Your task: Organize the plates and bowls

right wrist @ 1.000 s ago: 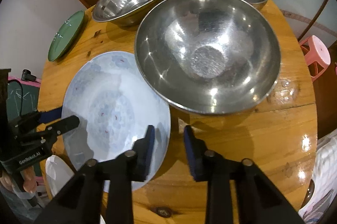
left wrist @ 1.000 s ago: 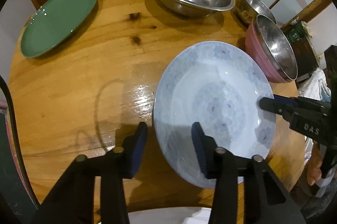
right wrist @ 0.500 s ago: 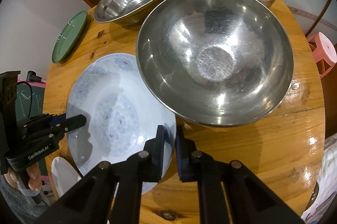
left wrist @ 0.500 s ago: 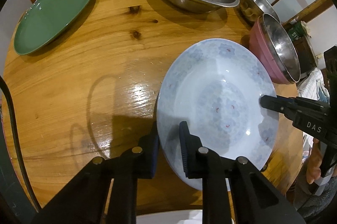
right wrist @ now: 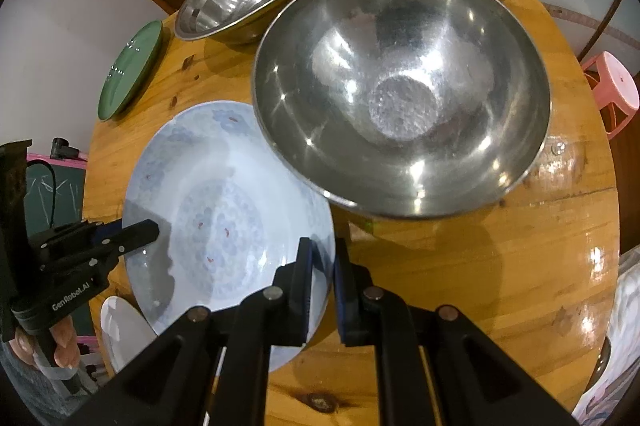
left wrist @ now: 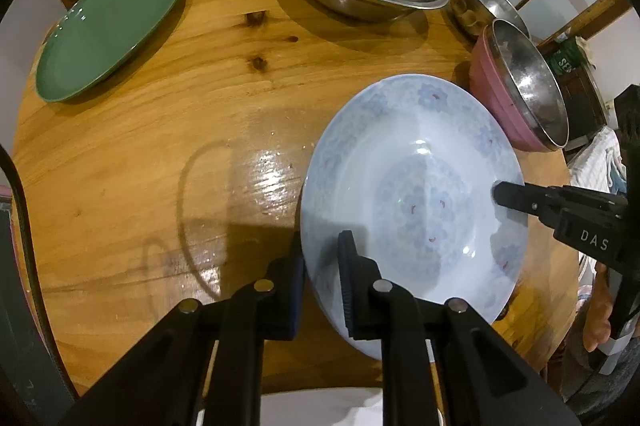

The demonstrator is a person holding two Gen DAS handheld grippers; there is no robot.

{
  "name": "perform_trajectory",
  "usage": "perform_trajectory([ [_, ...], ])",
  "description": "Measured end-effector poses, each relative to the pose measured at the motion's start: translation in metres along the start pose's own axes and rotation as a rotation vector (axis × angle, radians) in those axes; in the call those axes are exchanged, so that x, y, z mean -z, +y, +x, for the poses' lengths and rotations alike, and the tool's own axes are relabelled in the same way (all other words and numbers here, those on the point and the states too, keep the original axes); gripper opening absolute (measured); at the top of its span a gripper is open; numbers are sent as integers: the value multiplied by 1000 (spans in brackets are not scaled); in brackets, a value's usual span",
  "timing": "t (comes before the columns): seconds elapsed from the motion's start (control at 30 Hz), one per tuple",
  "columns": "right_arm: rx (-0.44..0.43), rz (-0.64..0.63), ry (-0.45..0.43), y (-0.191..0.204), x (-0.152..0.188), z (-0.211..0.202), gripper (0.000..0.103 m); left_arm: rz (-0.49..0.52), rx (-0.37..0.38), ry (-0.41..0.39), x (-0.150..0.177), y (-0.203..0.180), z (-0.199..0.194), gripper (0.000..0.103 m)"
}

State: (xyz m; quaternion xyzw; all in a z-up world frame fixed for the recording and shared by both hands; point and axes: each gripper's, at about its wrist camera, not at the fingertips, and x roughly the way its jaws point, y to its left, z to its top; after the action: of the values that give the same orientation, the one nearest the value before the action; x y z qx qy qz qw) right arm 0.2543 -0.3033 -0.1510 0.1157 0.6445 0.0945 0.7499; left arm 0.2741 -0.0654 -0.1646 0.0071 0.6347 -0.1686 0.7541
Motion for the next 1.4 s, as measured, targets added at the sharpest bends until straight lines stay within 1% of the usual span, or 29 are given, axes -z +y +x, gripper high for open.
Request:
perform_trajectory([
  [0.33, -3, -20, 11, 11, 10, -9, 9, -26, -3, -4, 23, -4, -17, 13],
  [0.57, -10, -49, 0, 30, 24, -28, 9, -43, -19, -43, 46, -4, -49, 13],
  [0.67, -14, -74, -5, 50, 36, -37, 9, -55, -28, -57, 62, -2, -67, 13],
  [0.8, -17, -115, -11, 74, 57, -48, 9, -74, -53, -73, 98, 10, -95, 13],
  [1.03, -39, -179, 6, 110, 99, -52, 9, -111, -116, -99, 159, 30, -123, 14],
  [1.17, -45, -207, 32, 125, 124, -44, 10, -134, -148, -100, 189, 37, -125, 14],
  [1.3, -40, -231, 68, 137, 147, -27, 10, -148, -183, -82, 215, 42, -116, 15],
  [1.4, -31, -244, 84, 139, 159, -19, 10, -165, -181, -63, 228, 49, -106, 15],
])
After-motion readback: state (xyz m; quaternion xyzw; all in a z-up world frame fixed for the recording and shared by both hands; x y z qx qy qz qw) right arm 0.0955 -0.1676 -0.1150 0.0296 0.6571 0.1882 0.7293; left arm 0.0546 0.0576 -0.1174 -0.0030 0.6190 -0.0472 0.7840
